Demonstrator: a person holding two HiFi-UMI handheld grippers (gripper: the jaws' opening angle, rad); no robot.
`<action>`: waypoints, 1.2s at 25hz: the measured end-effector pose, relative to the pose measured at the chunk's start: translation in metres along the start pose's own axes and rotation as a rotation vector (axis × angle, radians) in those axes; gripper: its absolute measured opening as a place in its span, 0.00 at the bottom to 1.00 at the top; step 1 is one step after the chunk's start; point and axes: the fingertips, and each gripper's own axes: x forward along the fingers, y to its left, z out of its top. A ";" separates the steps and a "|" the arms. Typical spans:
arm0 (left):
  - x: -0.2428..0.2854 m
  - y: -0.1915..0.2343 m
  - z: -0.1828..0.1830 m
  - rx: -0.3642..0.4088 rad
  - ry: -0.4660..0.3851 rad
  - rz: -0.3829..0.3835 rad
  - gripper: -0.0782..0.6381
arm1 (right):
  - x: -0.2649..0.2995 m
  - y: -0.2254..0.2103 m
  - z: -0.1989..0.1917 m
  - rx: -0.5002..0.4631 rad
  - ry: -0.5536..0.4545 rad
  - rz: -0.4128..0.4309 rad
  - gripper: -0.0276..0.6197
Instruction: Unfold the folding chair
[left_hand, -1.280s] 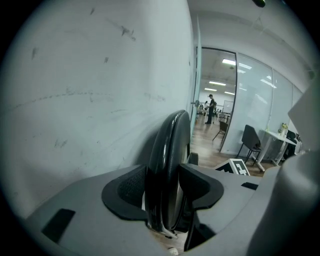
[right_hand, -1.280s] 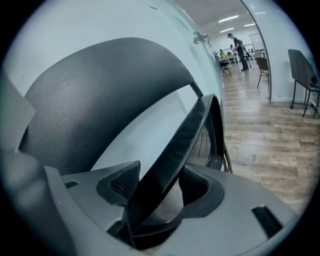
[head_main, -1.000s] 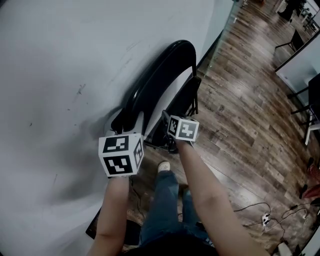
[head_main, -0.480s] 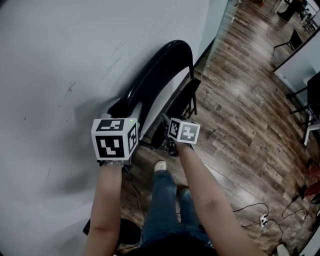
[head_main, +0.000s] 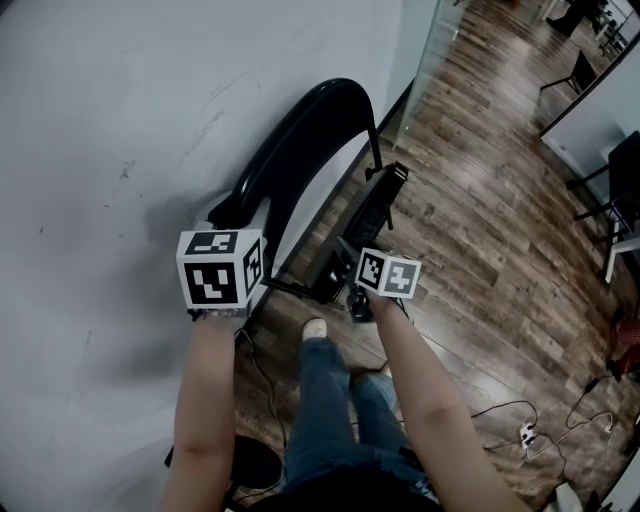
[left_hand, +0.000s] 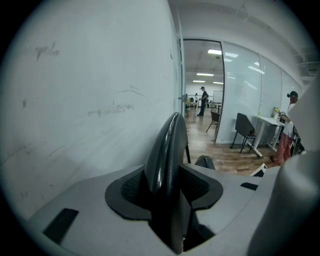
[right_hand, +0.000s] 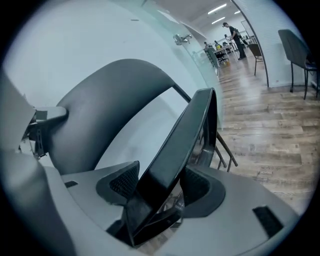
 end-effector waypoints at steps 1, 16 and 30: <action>0.000 -0.002 0.000 0.002 -0.002 0.001 0.35 | -0.006 -0.005 -0.002 0.008 -0.004 0.007 0.44; 0.010 -0.025 -0.021 -0.027 -0.023 -0.017 0.35 | -0.067 -0.098 -0.048 0.144 0.026 -0.081 0.53; 0.029 -0.043 -0.052 -0.070 -0.034 -0.020 0.37 | -0.099 -0.206 -0.106 0.310 0.087 -0.215 0.61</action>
